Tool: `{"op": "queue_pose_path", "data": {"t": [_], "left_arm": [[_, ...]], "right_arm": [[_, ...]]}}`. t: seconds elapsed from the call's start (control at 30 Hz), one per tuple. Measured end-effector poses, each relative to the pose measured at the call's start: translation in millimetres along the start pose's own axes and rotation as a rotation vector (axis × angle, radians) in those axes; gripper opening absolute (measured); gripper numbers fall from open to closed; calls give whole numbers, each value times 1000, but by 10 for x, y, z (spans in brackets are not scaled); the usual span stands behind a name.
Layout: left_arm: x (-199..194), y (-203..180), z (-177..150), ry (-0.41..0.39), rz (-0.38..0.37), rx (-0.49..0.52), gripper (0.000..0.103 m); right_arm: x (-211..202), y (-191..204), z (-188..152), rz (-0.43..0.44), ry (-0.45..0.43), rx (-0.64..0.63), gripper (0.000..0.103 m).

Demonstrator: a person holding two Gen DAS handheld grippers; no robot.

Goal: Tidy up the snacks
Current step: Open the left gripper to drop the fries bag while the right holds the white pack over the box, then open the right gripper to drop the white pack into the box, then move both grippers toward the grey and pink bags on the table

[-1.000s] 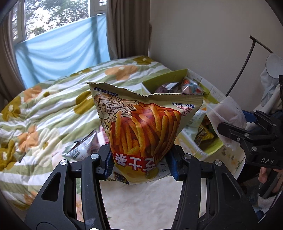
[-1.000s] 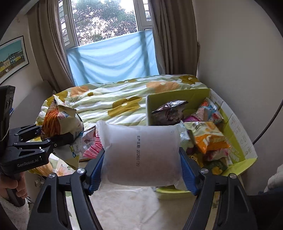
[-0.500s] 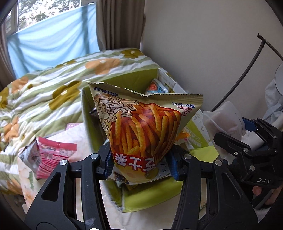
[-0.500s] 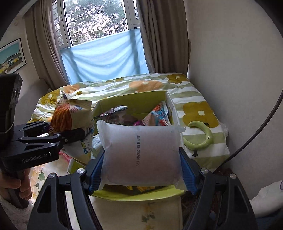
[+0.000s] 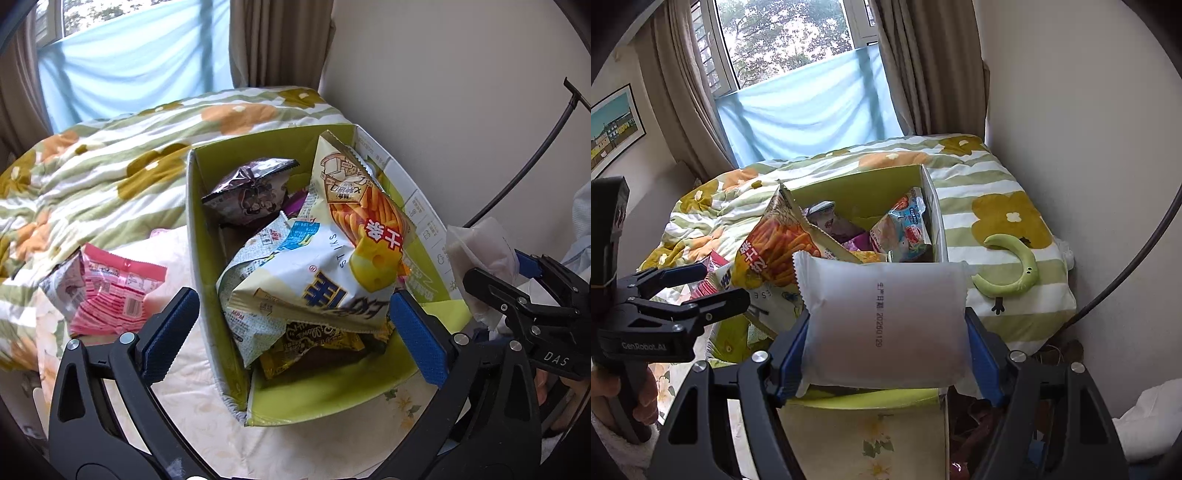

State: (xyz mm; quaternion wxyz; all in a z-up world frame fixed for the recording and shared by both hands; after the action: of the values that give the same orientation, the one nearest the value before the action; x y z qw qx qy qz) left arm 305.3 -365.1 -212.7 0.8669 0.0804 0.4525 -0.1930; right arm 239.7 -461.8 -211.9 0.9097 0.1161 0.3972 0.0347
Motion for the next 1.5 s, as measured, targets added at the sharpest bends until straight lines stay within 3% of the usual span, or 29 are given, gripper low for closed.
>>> {"op": "queue_pose_path", "data": {"t": [0.4, 0.63, 0.83, 1.2, 1.5], "left_arm": [[-435, 357, -153, -61, 64, -32, 102], [-389, 458, -355, -21, 75, -68, 102], [-336, 504, -500, -3, 79, -100, 102], [-601, 643, -545, -50, 120, -135, 102], [-1065, 1015, -634, -118, 224, -180, 102]], "right_arm": [[73, 187, -24, 39, 4, -27, 72], [390, 173, -160, 20, 55, -82, 84], [311, 143, -286, 17, 60, -82, 94], [65, 272, -178, 40, 11, -103, 94], [-139, 628, 77, 96, -51, -128, 94]]}}
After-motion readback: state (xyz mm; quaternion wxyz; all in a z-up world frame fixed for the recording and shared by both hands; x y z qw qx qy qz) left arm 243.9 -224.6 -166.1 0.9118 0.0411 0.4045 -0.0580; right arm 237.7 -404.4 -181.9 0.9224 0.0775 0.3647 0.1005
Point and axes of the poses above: each gripper's, at about its wrist camera, not at the fingertips, and x roughly the way its jaws point, y to its left, z to its top, the point moved 10 cm from there along x, roughly the way its jaws point, and after that the axes turned 6 degrees about z, right-handed, at the moved point
